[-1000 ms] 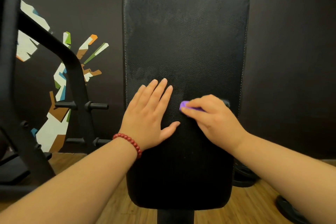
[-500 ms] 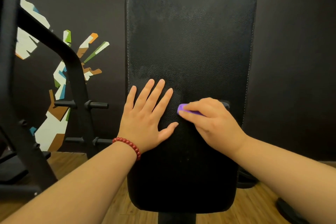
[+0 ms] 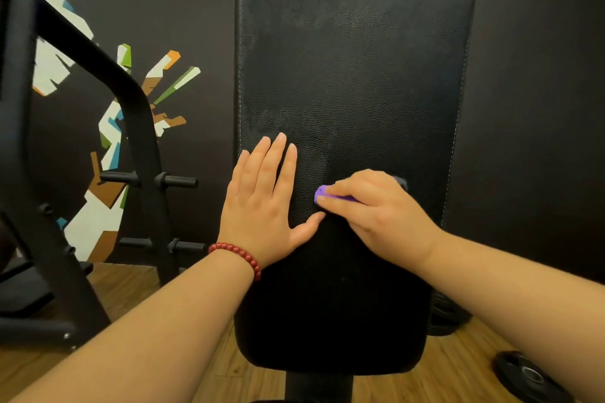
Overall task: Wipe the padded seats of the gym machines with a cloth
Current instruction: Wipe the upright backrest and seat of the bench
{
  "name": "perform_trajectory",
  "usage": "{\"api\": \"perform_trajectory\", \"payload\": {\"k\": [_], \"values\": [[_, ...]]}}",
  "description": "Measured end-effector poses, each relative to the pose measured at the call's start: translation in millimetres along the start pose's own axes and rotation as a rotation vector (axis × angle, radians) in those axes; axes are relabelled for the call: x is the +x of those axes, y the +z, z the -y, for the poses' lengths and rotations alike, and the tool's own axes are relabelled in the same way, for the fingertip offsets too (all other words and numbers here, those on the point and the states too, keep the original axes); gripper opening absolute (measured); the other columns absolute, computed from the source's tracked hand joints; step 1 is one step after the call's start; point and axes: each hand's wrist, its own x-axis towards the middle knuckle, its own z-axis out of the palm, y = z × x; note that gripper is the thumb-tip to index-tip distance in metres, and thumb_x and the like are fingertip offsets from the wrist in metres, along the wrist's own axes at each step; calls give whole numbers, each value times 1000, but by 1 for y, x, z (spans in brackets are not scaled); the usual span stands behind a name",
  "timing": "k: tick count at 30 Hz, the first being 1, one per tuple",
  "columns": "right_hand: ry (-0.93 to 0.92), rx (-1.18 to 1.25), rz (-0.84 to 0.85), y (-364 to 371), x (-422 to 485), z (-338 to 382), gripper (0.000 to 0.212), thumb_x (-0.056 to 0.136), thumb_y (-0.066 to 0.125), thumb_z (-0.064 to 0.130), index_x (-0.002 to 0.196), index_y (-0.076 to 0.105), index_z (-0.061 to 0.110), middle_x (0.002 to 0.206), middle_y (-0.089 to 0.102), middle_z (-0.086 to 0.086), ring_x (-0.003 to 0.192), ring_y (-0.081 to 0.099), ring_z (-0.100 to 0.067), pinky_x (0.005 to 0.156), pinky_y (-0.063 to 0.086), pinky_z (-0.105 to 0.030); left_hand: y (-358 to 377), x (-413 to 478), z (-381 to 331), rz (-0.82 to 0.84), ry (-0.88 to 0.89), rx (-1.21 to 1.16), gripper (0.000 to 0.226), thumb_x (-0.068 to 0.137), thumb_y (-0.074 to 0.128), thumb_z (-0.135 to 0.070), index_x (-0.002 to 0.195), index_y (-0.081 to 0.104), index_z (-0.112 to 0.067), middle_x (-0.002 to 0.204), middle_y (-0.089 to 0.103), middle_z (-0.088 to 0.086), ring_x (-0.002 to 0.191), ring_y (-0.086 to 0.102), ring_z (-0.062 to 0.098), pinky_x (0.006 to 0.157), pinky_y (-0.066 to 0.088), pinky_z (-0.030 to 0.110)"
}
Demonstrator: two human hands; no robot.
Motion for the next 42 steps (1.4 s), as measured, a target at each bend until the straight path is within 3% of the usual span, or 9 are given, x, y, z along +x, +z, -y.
{"api": "perform_trajectory", "payload": {"k": [6,15,22,25,28,32,35,39,42], "values": [[327,-45,-278,0,41,-16,21,93,59,6,108,74,5,97,67,-11,88,61,-30,82,47,-34,-1,-2,-1,24,-69,-15,95,84,40,-70,150,25,-4,157,22,15,147,16,30,120,12,43],[-13,-22,109,-4,-5,-5,30,93,52,9,117,69,6,107,66,-14,99,55,-27,89,44,-38,-5,-13,-4,85,-237,-114,104,82,37,-73,152,11,-1,160,9,14,148,6,26,120,11,40],[243,-25,-110,2,35,0,25,89,58,8,109,73,7,102,66,-13,95,56,-26,82,48,-37,-14,-24,-12,158,-482,-300,116,73,42,-79,153,-8,-13,162,-9,4,148,-4,22,114,-2,28],[156,32,-5,11,13,20,29,89,55,9,112,72,7,104,66,-13,95,60,-28,80,50,-41,-14,-32,-15,120,-552,-447,112,74,53,-73,153,-7,-21,161,-5,-1,147,5,20,109,9,24],[61,28,68,8,17,18,28,95,50,13,111,73,8,101,67,-14,91,62,-31,74,52,-43,-14,-33,-13,109,-544,-484,112,75,58,-69,153,-9,-22,161,-7,-4,146,3,15,107,2,18],[269,19,-202,3,69,-1,28,99,49,15,99,76,5,91,67,-12,86,58,-27,79,45,-32,-15,-34,-10,122,-543,-508,115,76,60,-67,153,-11,-19,161,-8,-6,146,-3,8,101,-12,6],[296,24,-235,9,72,3,22,92,55,10,99,75,5,90,68,-10,87,58,-25,80,45,-30,-15,-37,-8,120,-531,-545,114,76,61,-65,152,-12,-21,161,-7,-6,140,-7,-3,100,-13,3],[40,66,-8,19,35,24,25,95,52,13,104,74,6,96,68,-11,85,61,-30,75,49,-40,-12,-41,-7,105,-605,-648,117,73,69,-61,154,-5,-20,160,6,-3,144,8,6,111,11,16],[-83,21,107,16,33,17,26,91,53,9,108,73,7,101,67,-12,88,60,-30,74,50,-44,-12,-46,-9,106,-672,-719,117,71,71,-60,154,-3,-25,155,18,-2,141,22,9,105,24,19]]}}
